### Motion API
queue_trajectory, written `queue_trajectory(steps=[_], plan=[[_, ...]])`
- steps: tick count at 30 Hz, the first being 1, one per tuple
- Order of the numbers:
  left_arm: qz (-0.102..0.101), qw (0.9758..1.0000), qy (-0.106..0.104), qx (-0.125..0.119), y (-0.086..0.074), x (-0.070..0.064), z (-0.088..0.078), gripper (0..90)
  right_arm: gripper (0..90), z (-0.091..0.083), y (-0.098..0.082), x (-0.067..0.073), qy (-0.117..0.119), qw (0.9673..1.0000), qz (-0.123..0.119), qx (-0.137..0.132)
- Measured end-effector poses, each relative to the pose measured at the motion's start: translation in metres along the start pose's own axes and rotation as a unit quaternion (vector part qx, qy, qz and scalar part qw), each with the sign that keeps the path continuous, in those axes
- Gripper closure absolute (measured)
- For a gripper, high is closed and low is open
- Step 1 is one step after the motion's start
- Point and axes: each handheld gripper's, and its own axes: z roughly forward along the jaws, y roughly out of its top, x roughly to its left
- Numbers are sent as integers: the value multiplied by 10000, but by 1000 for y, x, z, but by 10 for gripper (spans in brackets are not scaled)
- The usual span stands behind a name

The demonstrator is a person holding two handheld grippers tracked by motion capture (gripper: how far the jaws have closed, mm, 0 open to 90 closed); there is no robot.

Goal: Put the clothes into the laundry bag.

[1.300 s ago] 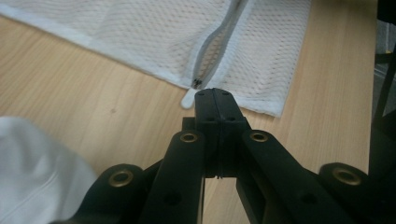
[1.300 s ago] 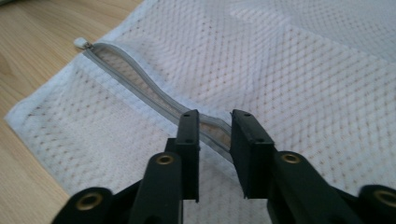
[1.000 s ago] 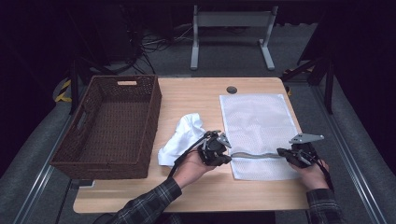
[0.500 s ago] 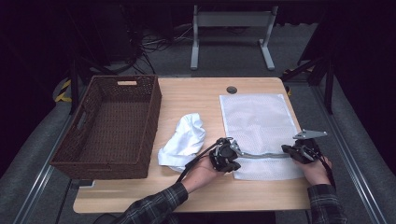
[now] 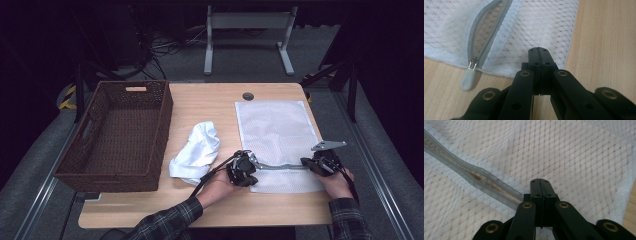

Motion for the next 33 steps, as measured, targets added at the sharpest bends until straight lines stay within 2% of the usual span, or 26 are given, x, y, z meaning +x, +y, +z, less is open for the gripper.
queue_trajectory(steps=[11, 21, 25, 33], plan=[[-174, 9995, 183, 196, -9, 12, -13, 900, 900, 1, 4, 11, 201, 9996, -162, 77], [-470, 9978, 394, 261, -22, 26, -27, 900, 900, 4, 10, 27, 483, 9976, -470, 144], [-601, 9971, 442, 157, -27, 31, -36, 900, 900, 5, 13, 35, 600, 9960, -633, 170], [-721, 9964, 455, 14, -39, 36, -62, 900, 900, 8, 18, 51, 814, 9924, -903, 211]])
